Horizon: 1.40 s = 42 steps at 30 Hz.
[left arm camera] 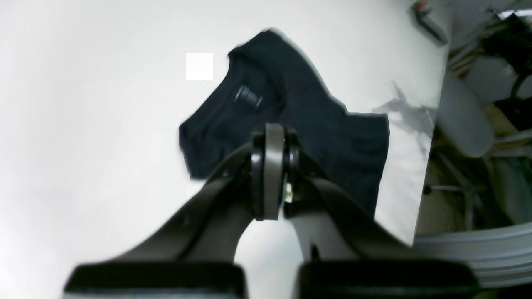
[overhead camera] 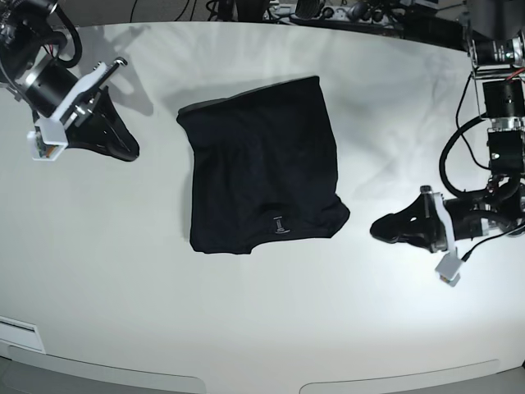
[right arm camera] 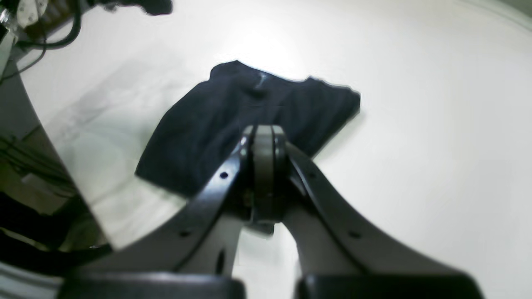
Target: Fold the T-shirt properly
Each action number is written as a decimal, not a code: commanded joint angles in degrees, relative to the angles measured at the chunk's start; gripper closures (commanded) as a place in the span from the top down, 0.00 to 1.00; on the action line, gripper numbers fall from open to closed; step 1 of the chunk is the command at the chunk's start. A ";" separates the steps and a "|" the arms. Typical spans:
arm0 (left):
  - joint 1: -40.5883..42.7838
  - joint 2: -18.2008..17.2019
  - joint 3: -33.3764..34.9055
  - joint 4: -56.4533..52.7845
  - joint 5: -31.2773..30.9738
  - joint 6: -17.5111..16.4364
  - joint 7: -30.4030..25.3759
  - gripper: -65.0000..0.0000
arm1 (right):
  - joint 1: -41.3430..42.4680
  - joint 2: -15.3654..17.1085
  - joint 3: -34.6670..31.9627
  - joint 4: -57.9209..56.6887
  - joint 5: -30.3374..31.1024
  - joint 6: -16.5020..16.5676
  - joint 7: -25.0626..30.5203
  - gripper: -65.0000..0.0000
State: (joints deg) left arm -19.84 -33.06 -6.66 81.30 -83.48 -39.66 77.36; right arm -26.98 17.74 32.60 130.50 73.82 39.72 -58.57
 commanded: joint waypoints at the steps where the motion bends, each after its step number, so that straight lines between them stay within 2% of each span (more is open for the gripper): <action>1: 0.28 -1.31 -1.22 2.86 -1.52 -0.34 -0.59 0.00 | -0.98 0.26 2.43 1.29 4.02 0.28 0.15 0.00; 4: 5.68 -3.61 -3.48 9.42 -1.52 -0.34 -0.57 0.00 | -3.63 -1.25 9.46 2.12 11.18 0.28 -5.03 0.00; 7: 12.11 -6.19 -6.45 17.51 -1.52 -0.34 -0.55 0.00 | -7.19 -1.70 15.19 3.19 11.18 0.28 -11.63 0.00; 10: 19.58 -8.33 -10.19 26.40 -1.52 -0.34 -0.55 0.00 | -10.97 -1.70 19.30 4.31 11.18 0.28 -15.78 0.00; 16: 37.24 -10.82 -18.12 42.16 -1.52 0.76 -0.44 0.00 | -19.28 -1.81 23.37 4.50 11.18 -0.31 -17.20 0.00; 21: 54.58 -10.71 -21.66 50.93 -1.52 1.75 1.84 0.00 | -29.09 -2.29 23.32 4.48 11.18 -0.15 -19.41 0.00; 24: 65.37 -9.99 -21.49 52.09 -1.52 1.77 2.21 0.00 | -34.16 -5.40 22.97 4.33 11.18 0.28 -21.43 0.00; 26: 72.30 -8.04 -21.49 52.09 -1.52 1.75 2.23 0.00 | -37.03 -7.76 21.94 4.33 11.18 0.28 -21.43 0.00; 28: 78.16 -5.05 -21.46 51.82 1.75 -0.13 2.12 0.00 | -39.65 -9.35 19.87 3.85 11.18 0.28 -21.43 0.00; 30: 82.58 -1.53 -21.22 50.60 5.11 -0.34 1.16 0.00 | -41.40 -9.44 16.55 1.84 11.18 0.28 -21.43 0.00; 31: 84.26 0.02 -20.72 49.46 6.91 -0.34 0.13 0.00 | -41.92 -9.31 14.51 0.31 10.71 0.28 -20.61 0.00; 33: 86.60 2.21 -18.75 46.10 9.73 -0.34 -2.10 0.00 | -41.88 -9.29 10.05 -3.89 4.24 0.28 -17.35 0.00; 36: 87.17 3.41 -13.77 38.25 14.25 -0.34 -6.25 0.00 | -41.64 -8.94 3.04 -12.39 -5.05 0.28 -8.68 0.00; 39: 83.41 3.43 -8.07 28.39 21.70 -0.34 -13.57 0.00 | -38.95 -7.82 -3.48 -21.51 -14.10 0.28 -0.96 0.00; 42: 76.04 4.44 -2.71 16.98 30.60 2.45 -21.05 0.00 | -34.25 -6.01 -9.38 -31.50 -23.80 0.28 5.20 0.00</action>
State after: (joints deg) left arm 55.35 -28.36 -9.08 97.08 -51.35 -36.93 56.03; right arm -60.03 11.14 22.63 98.04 49.21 39.79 -53.21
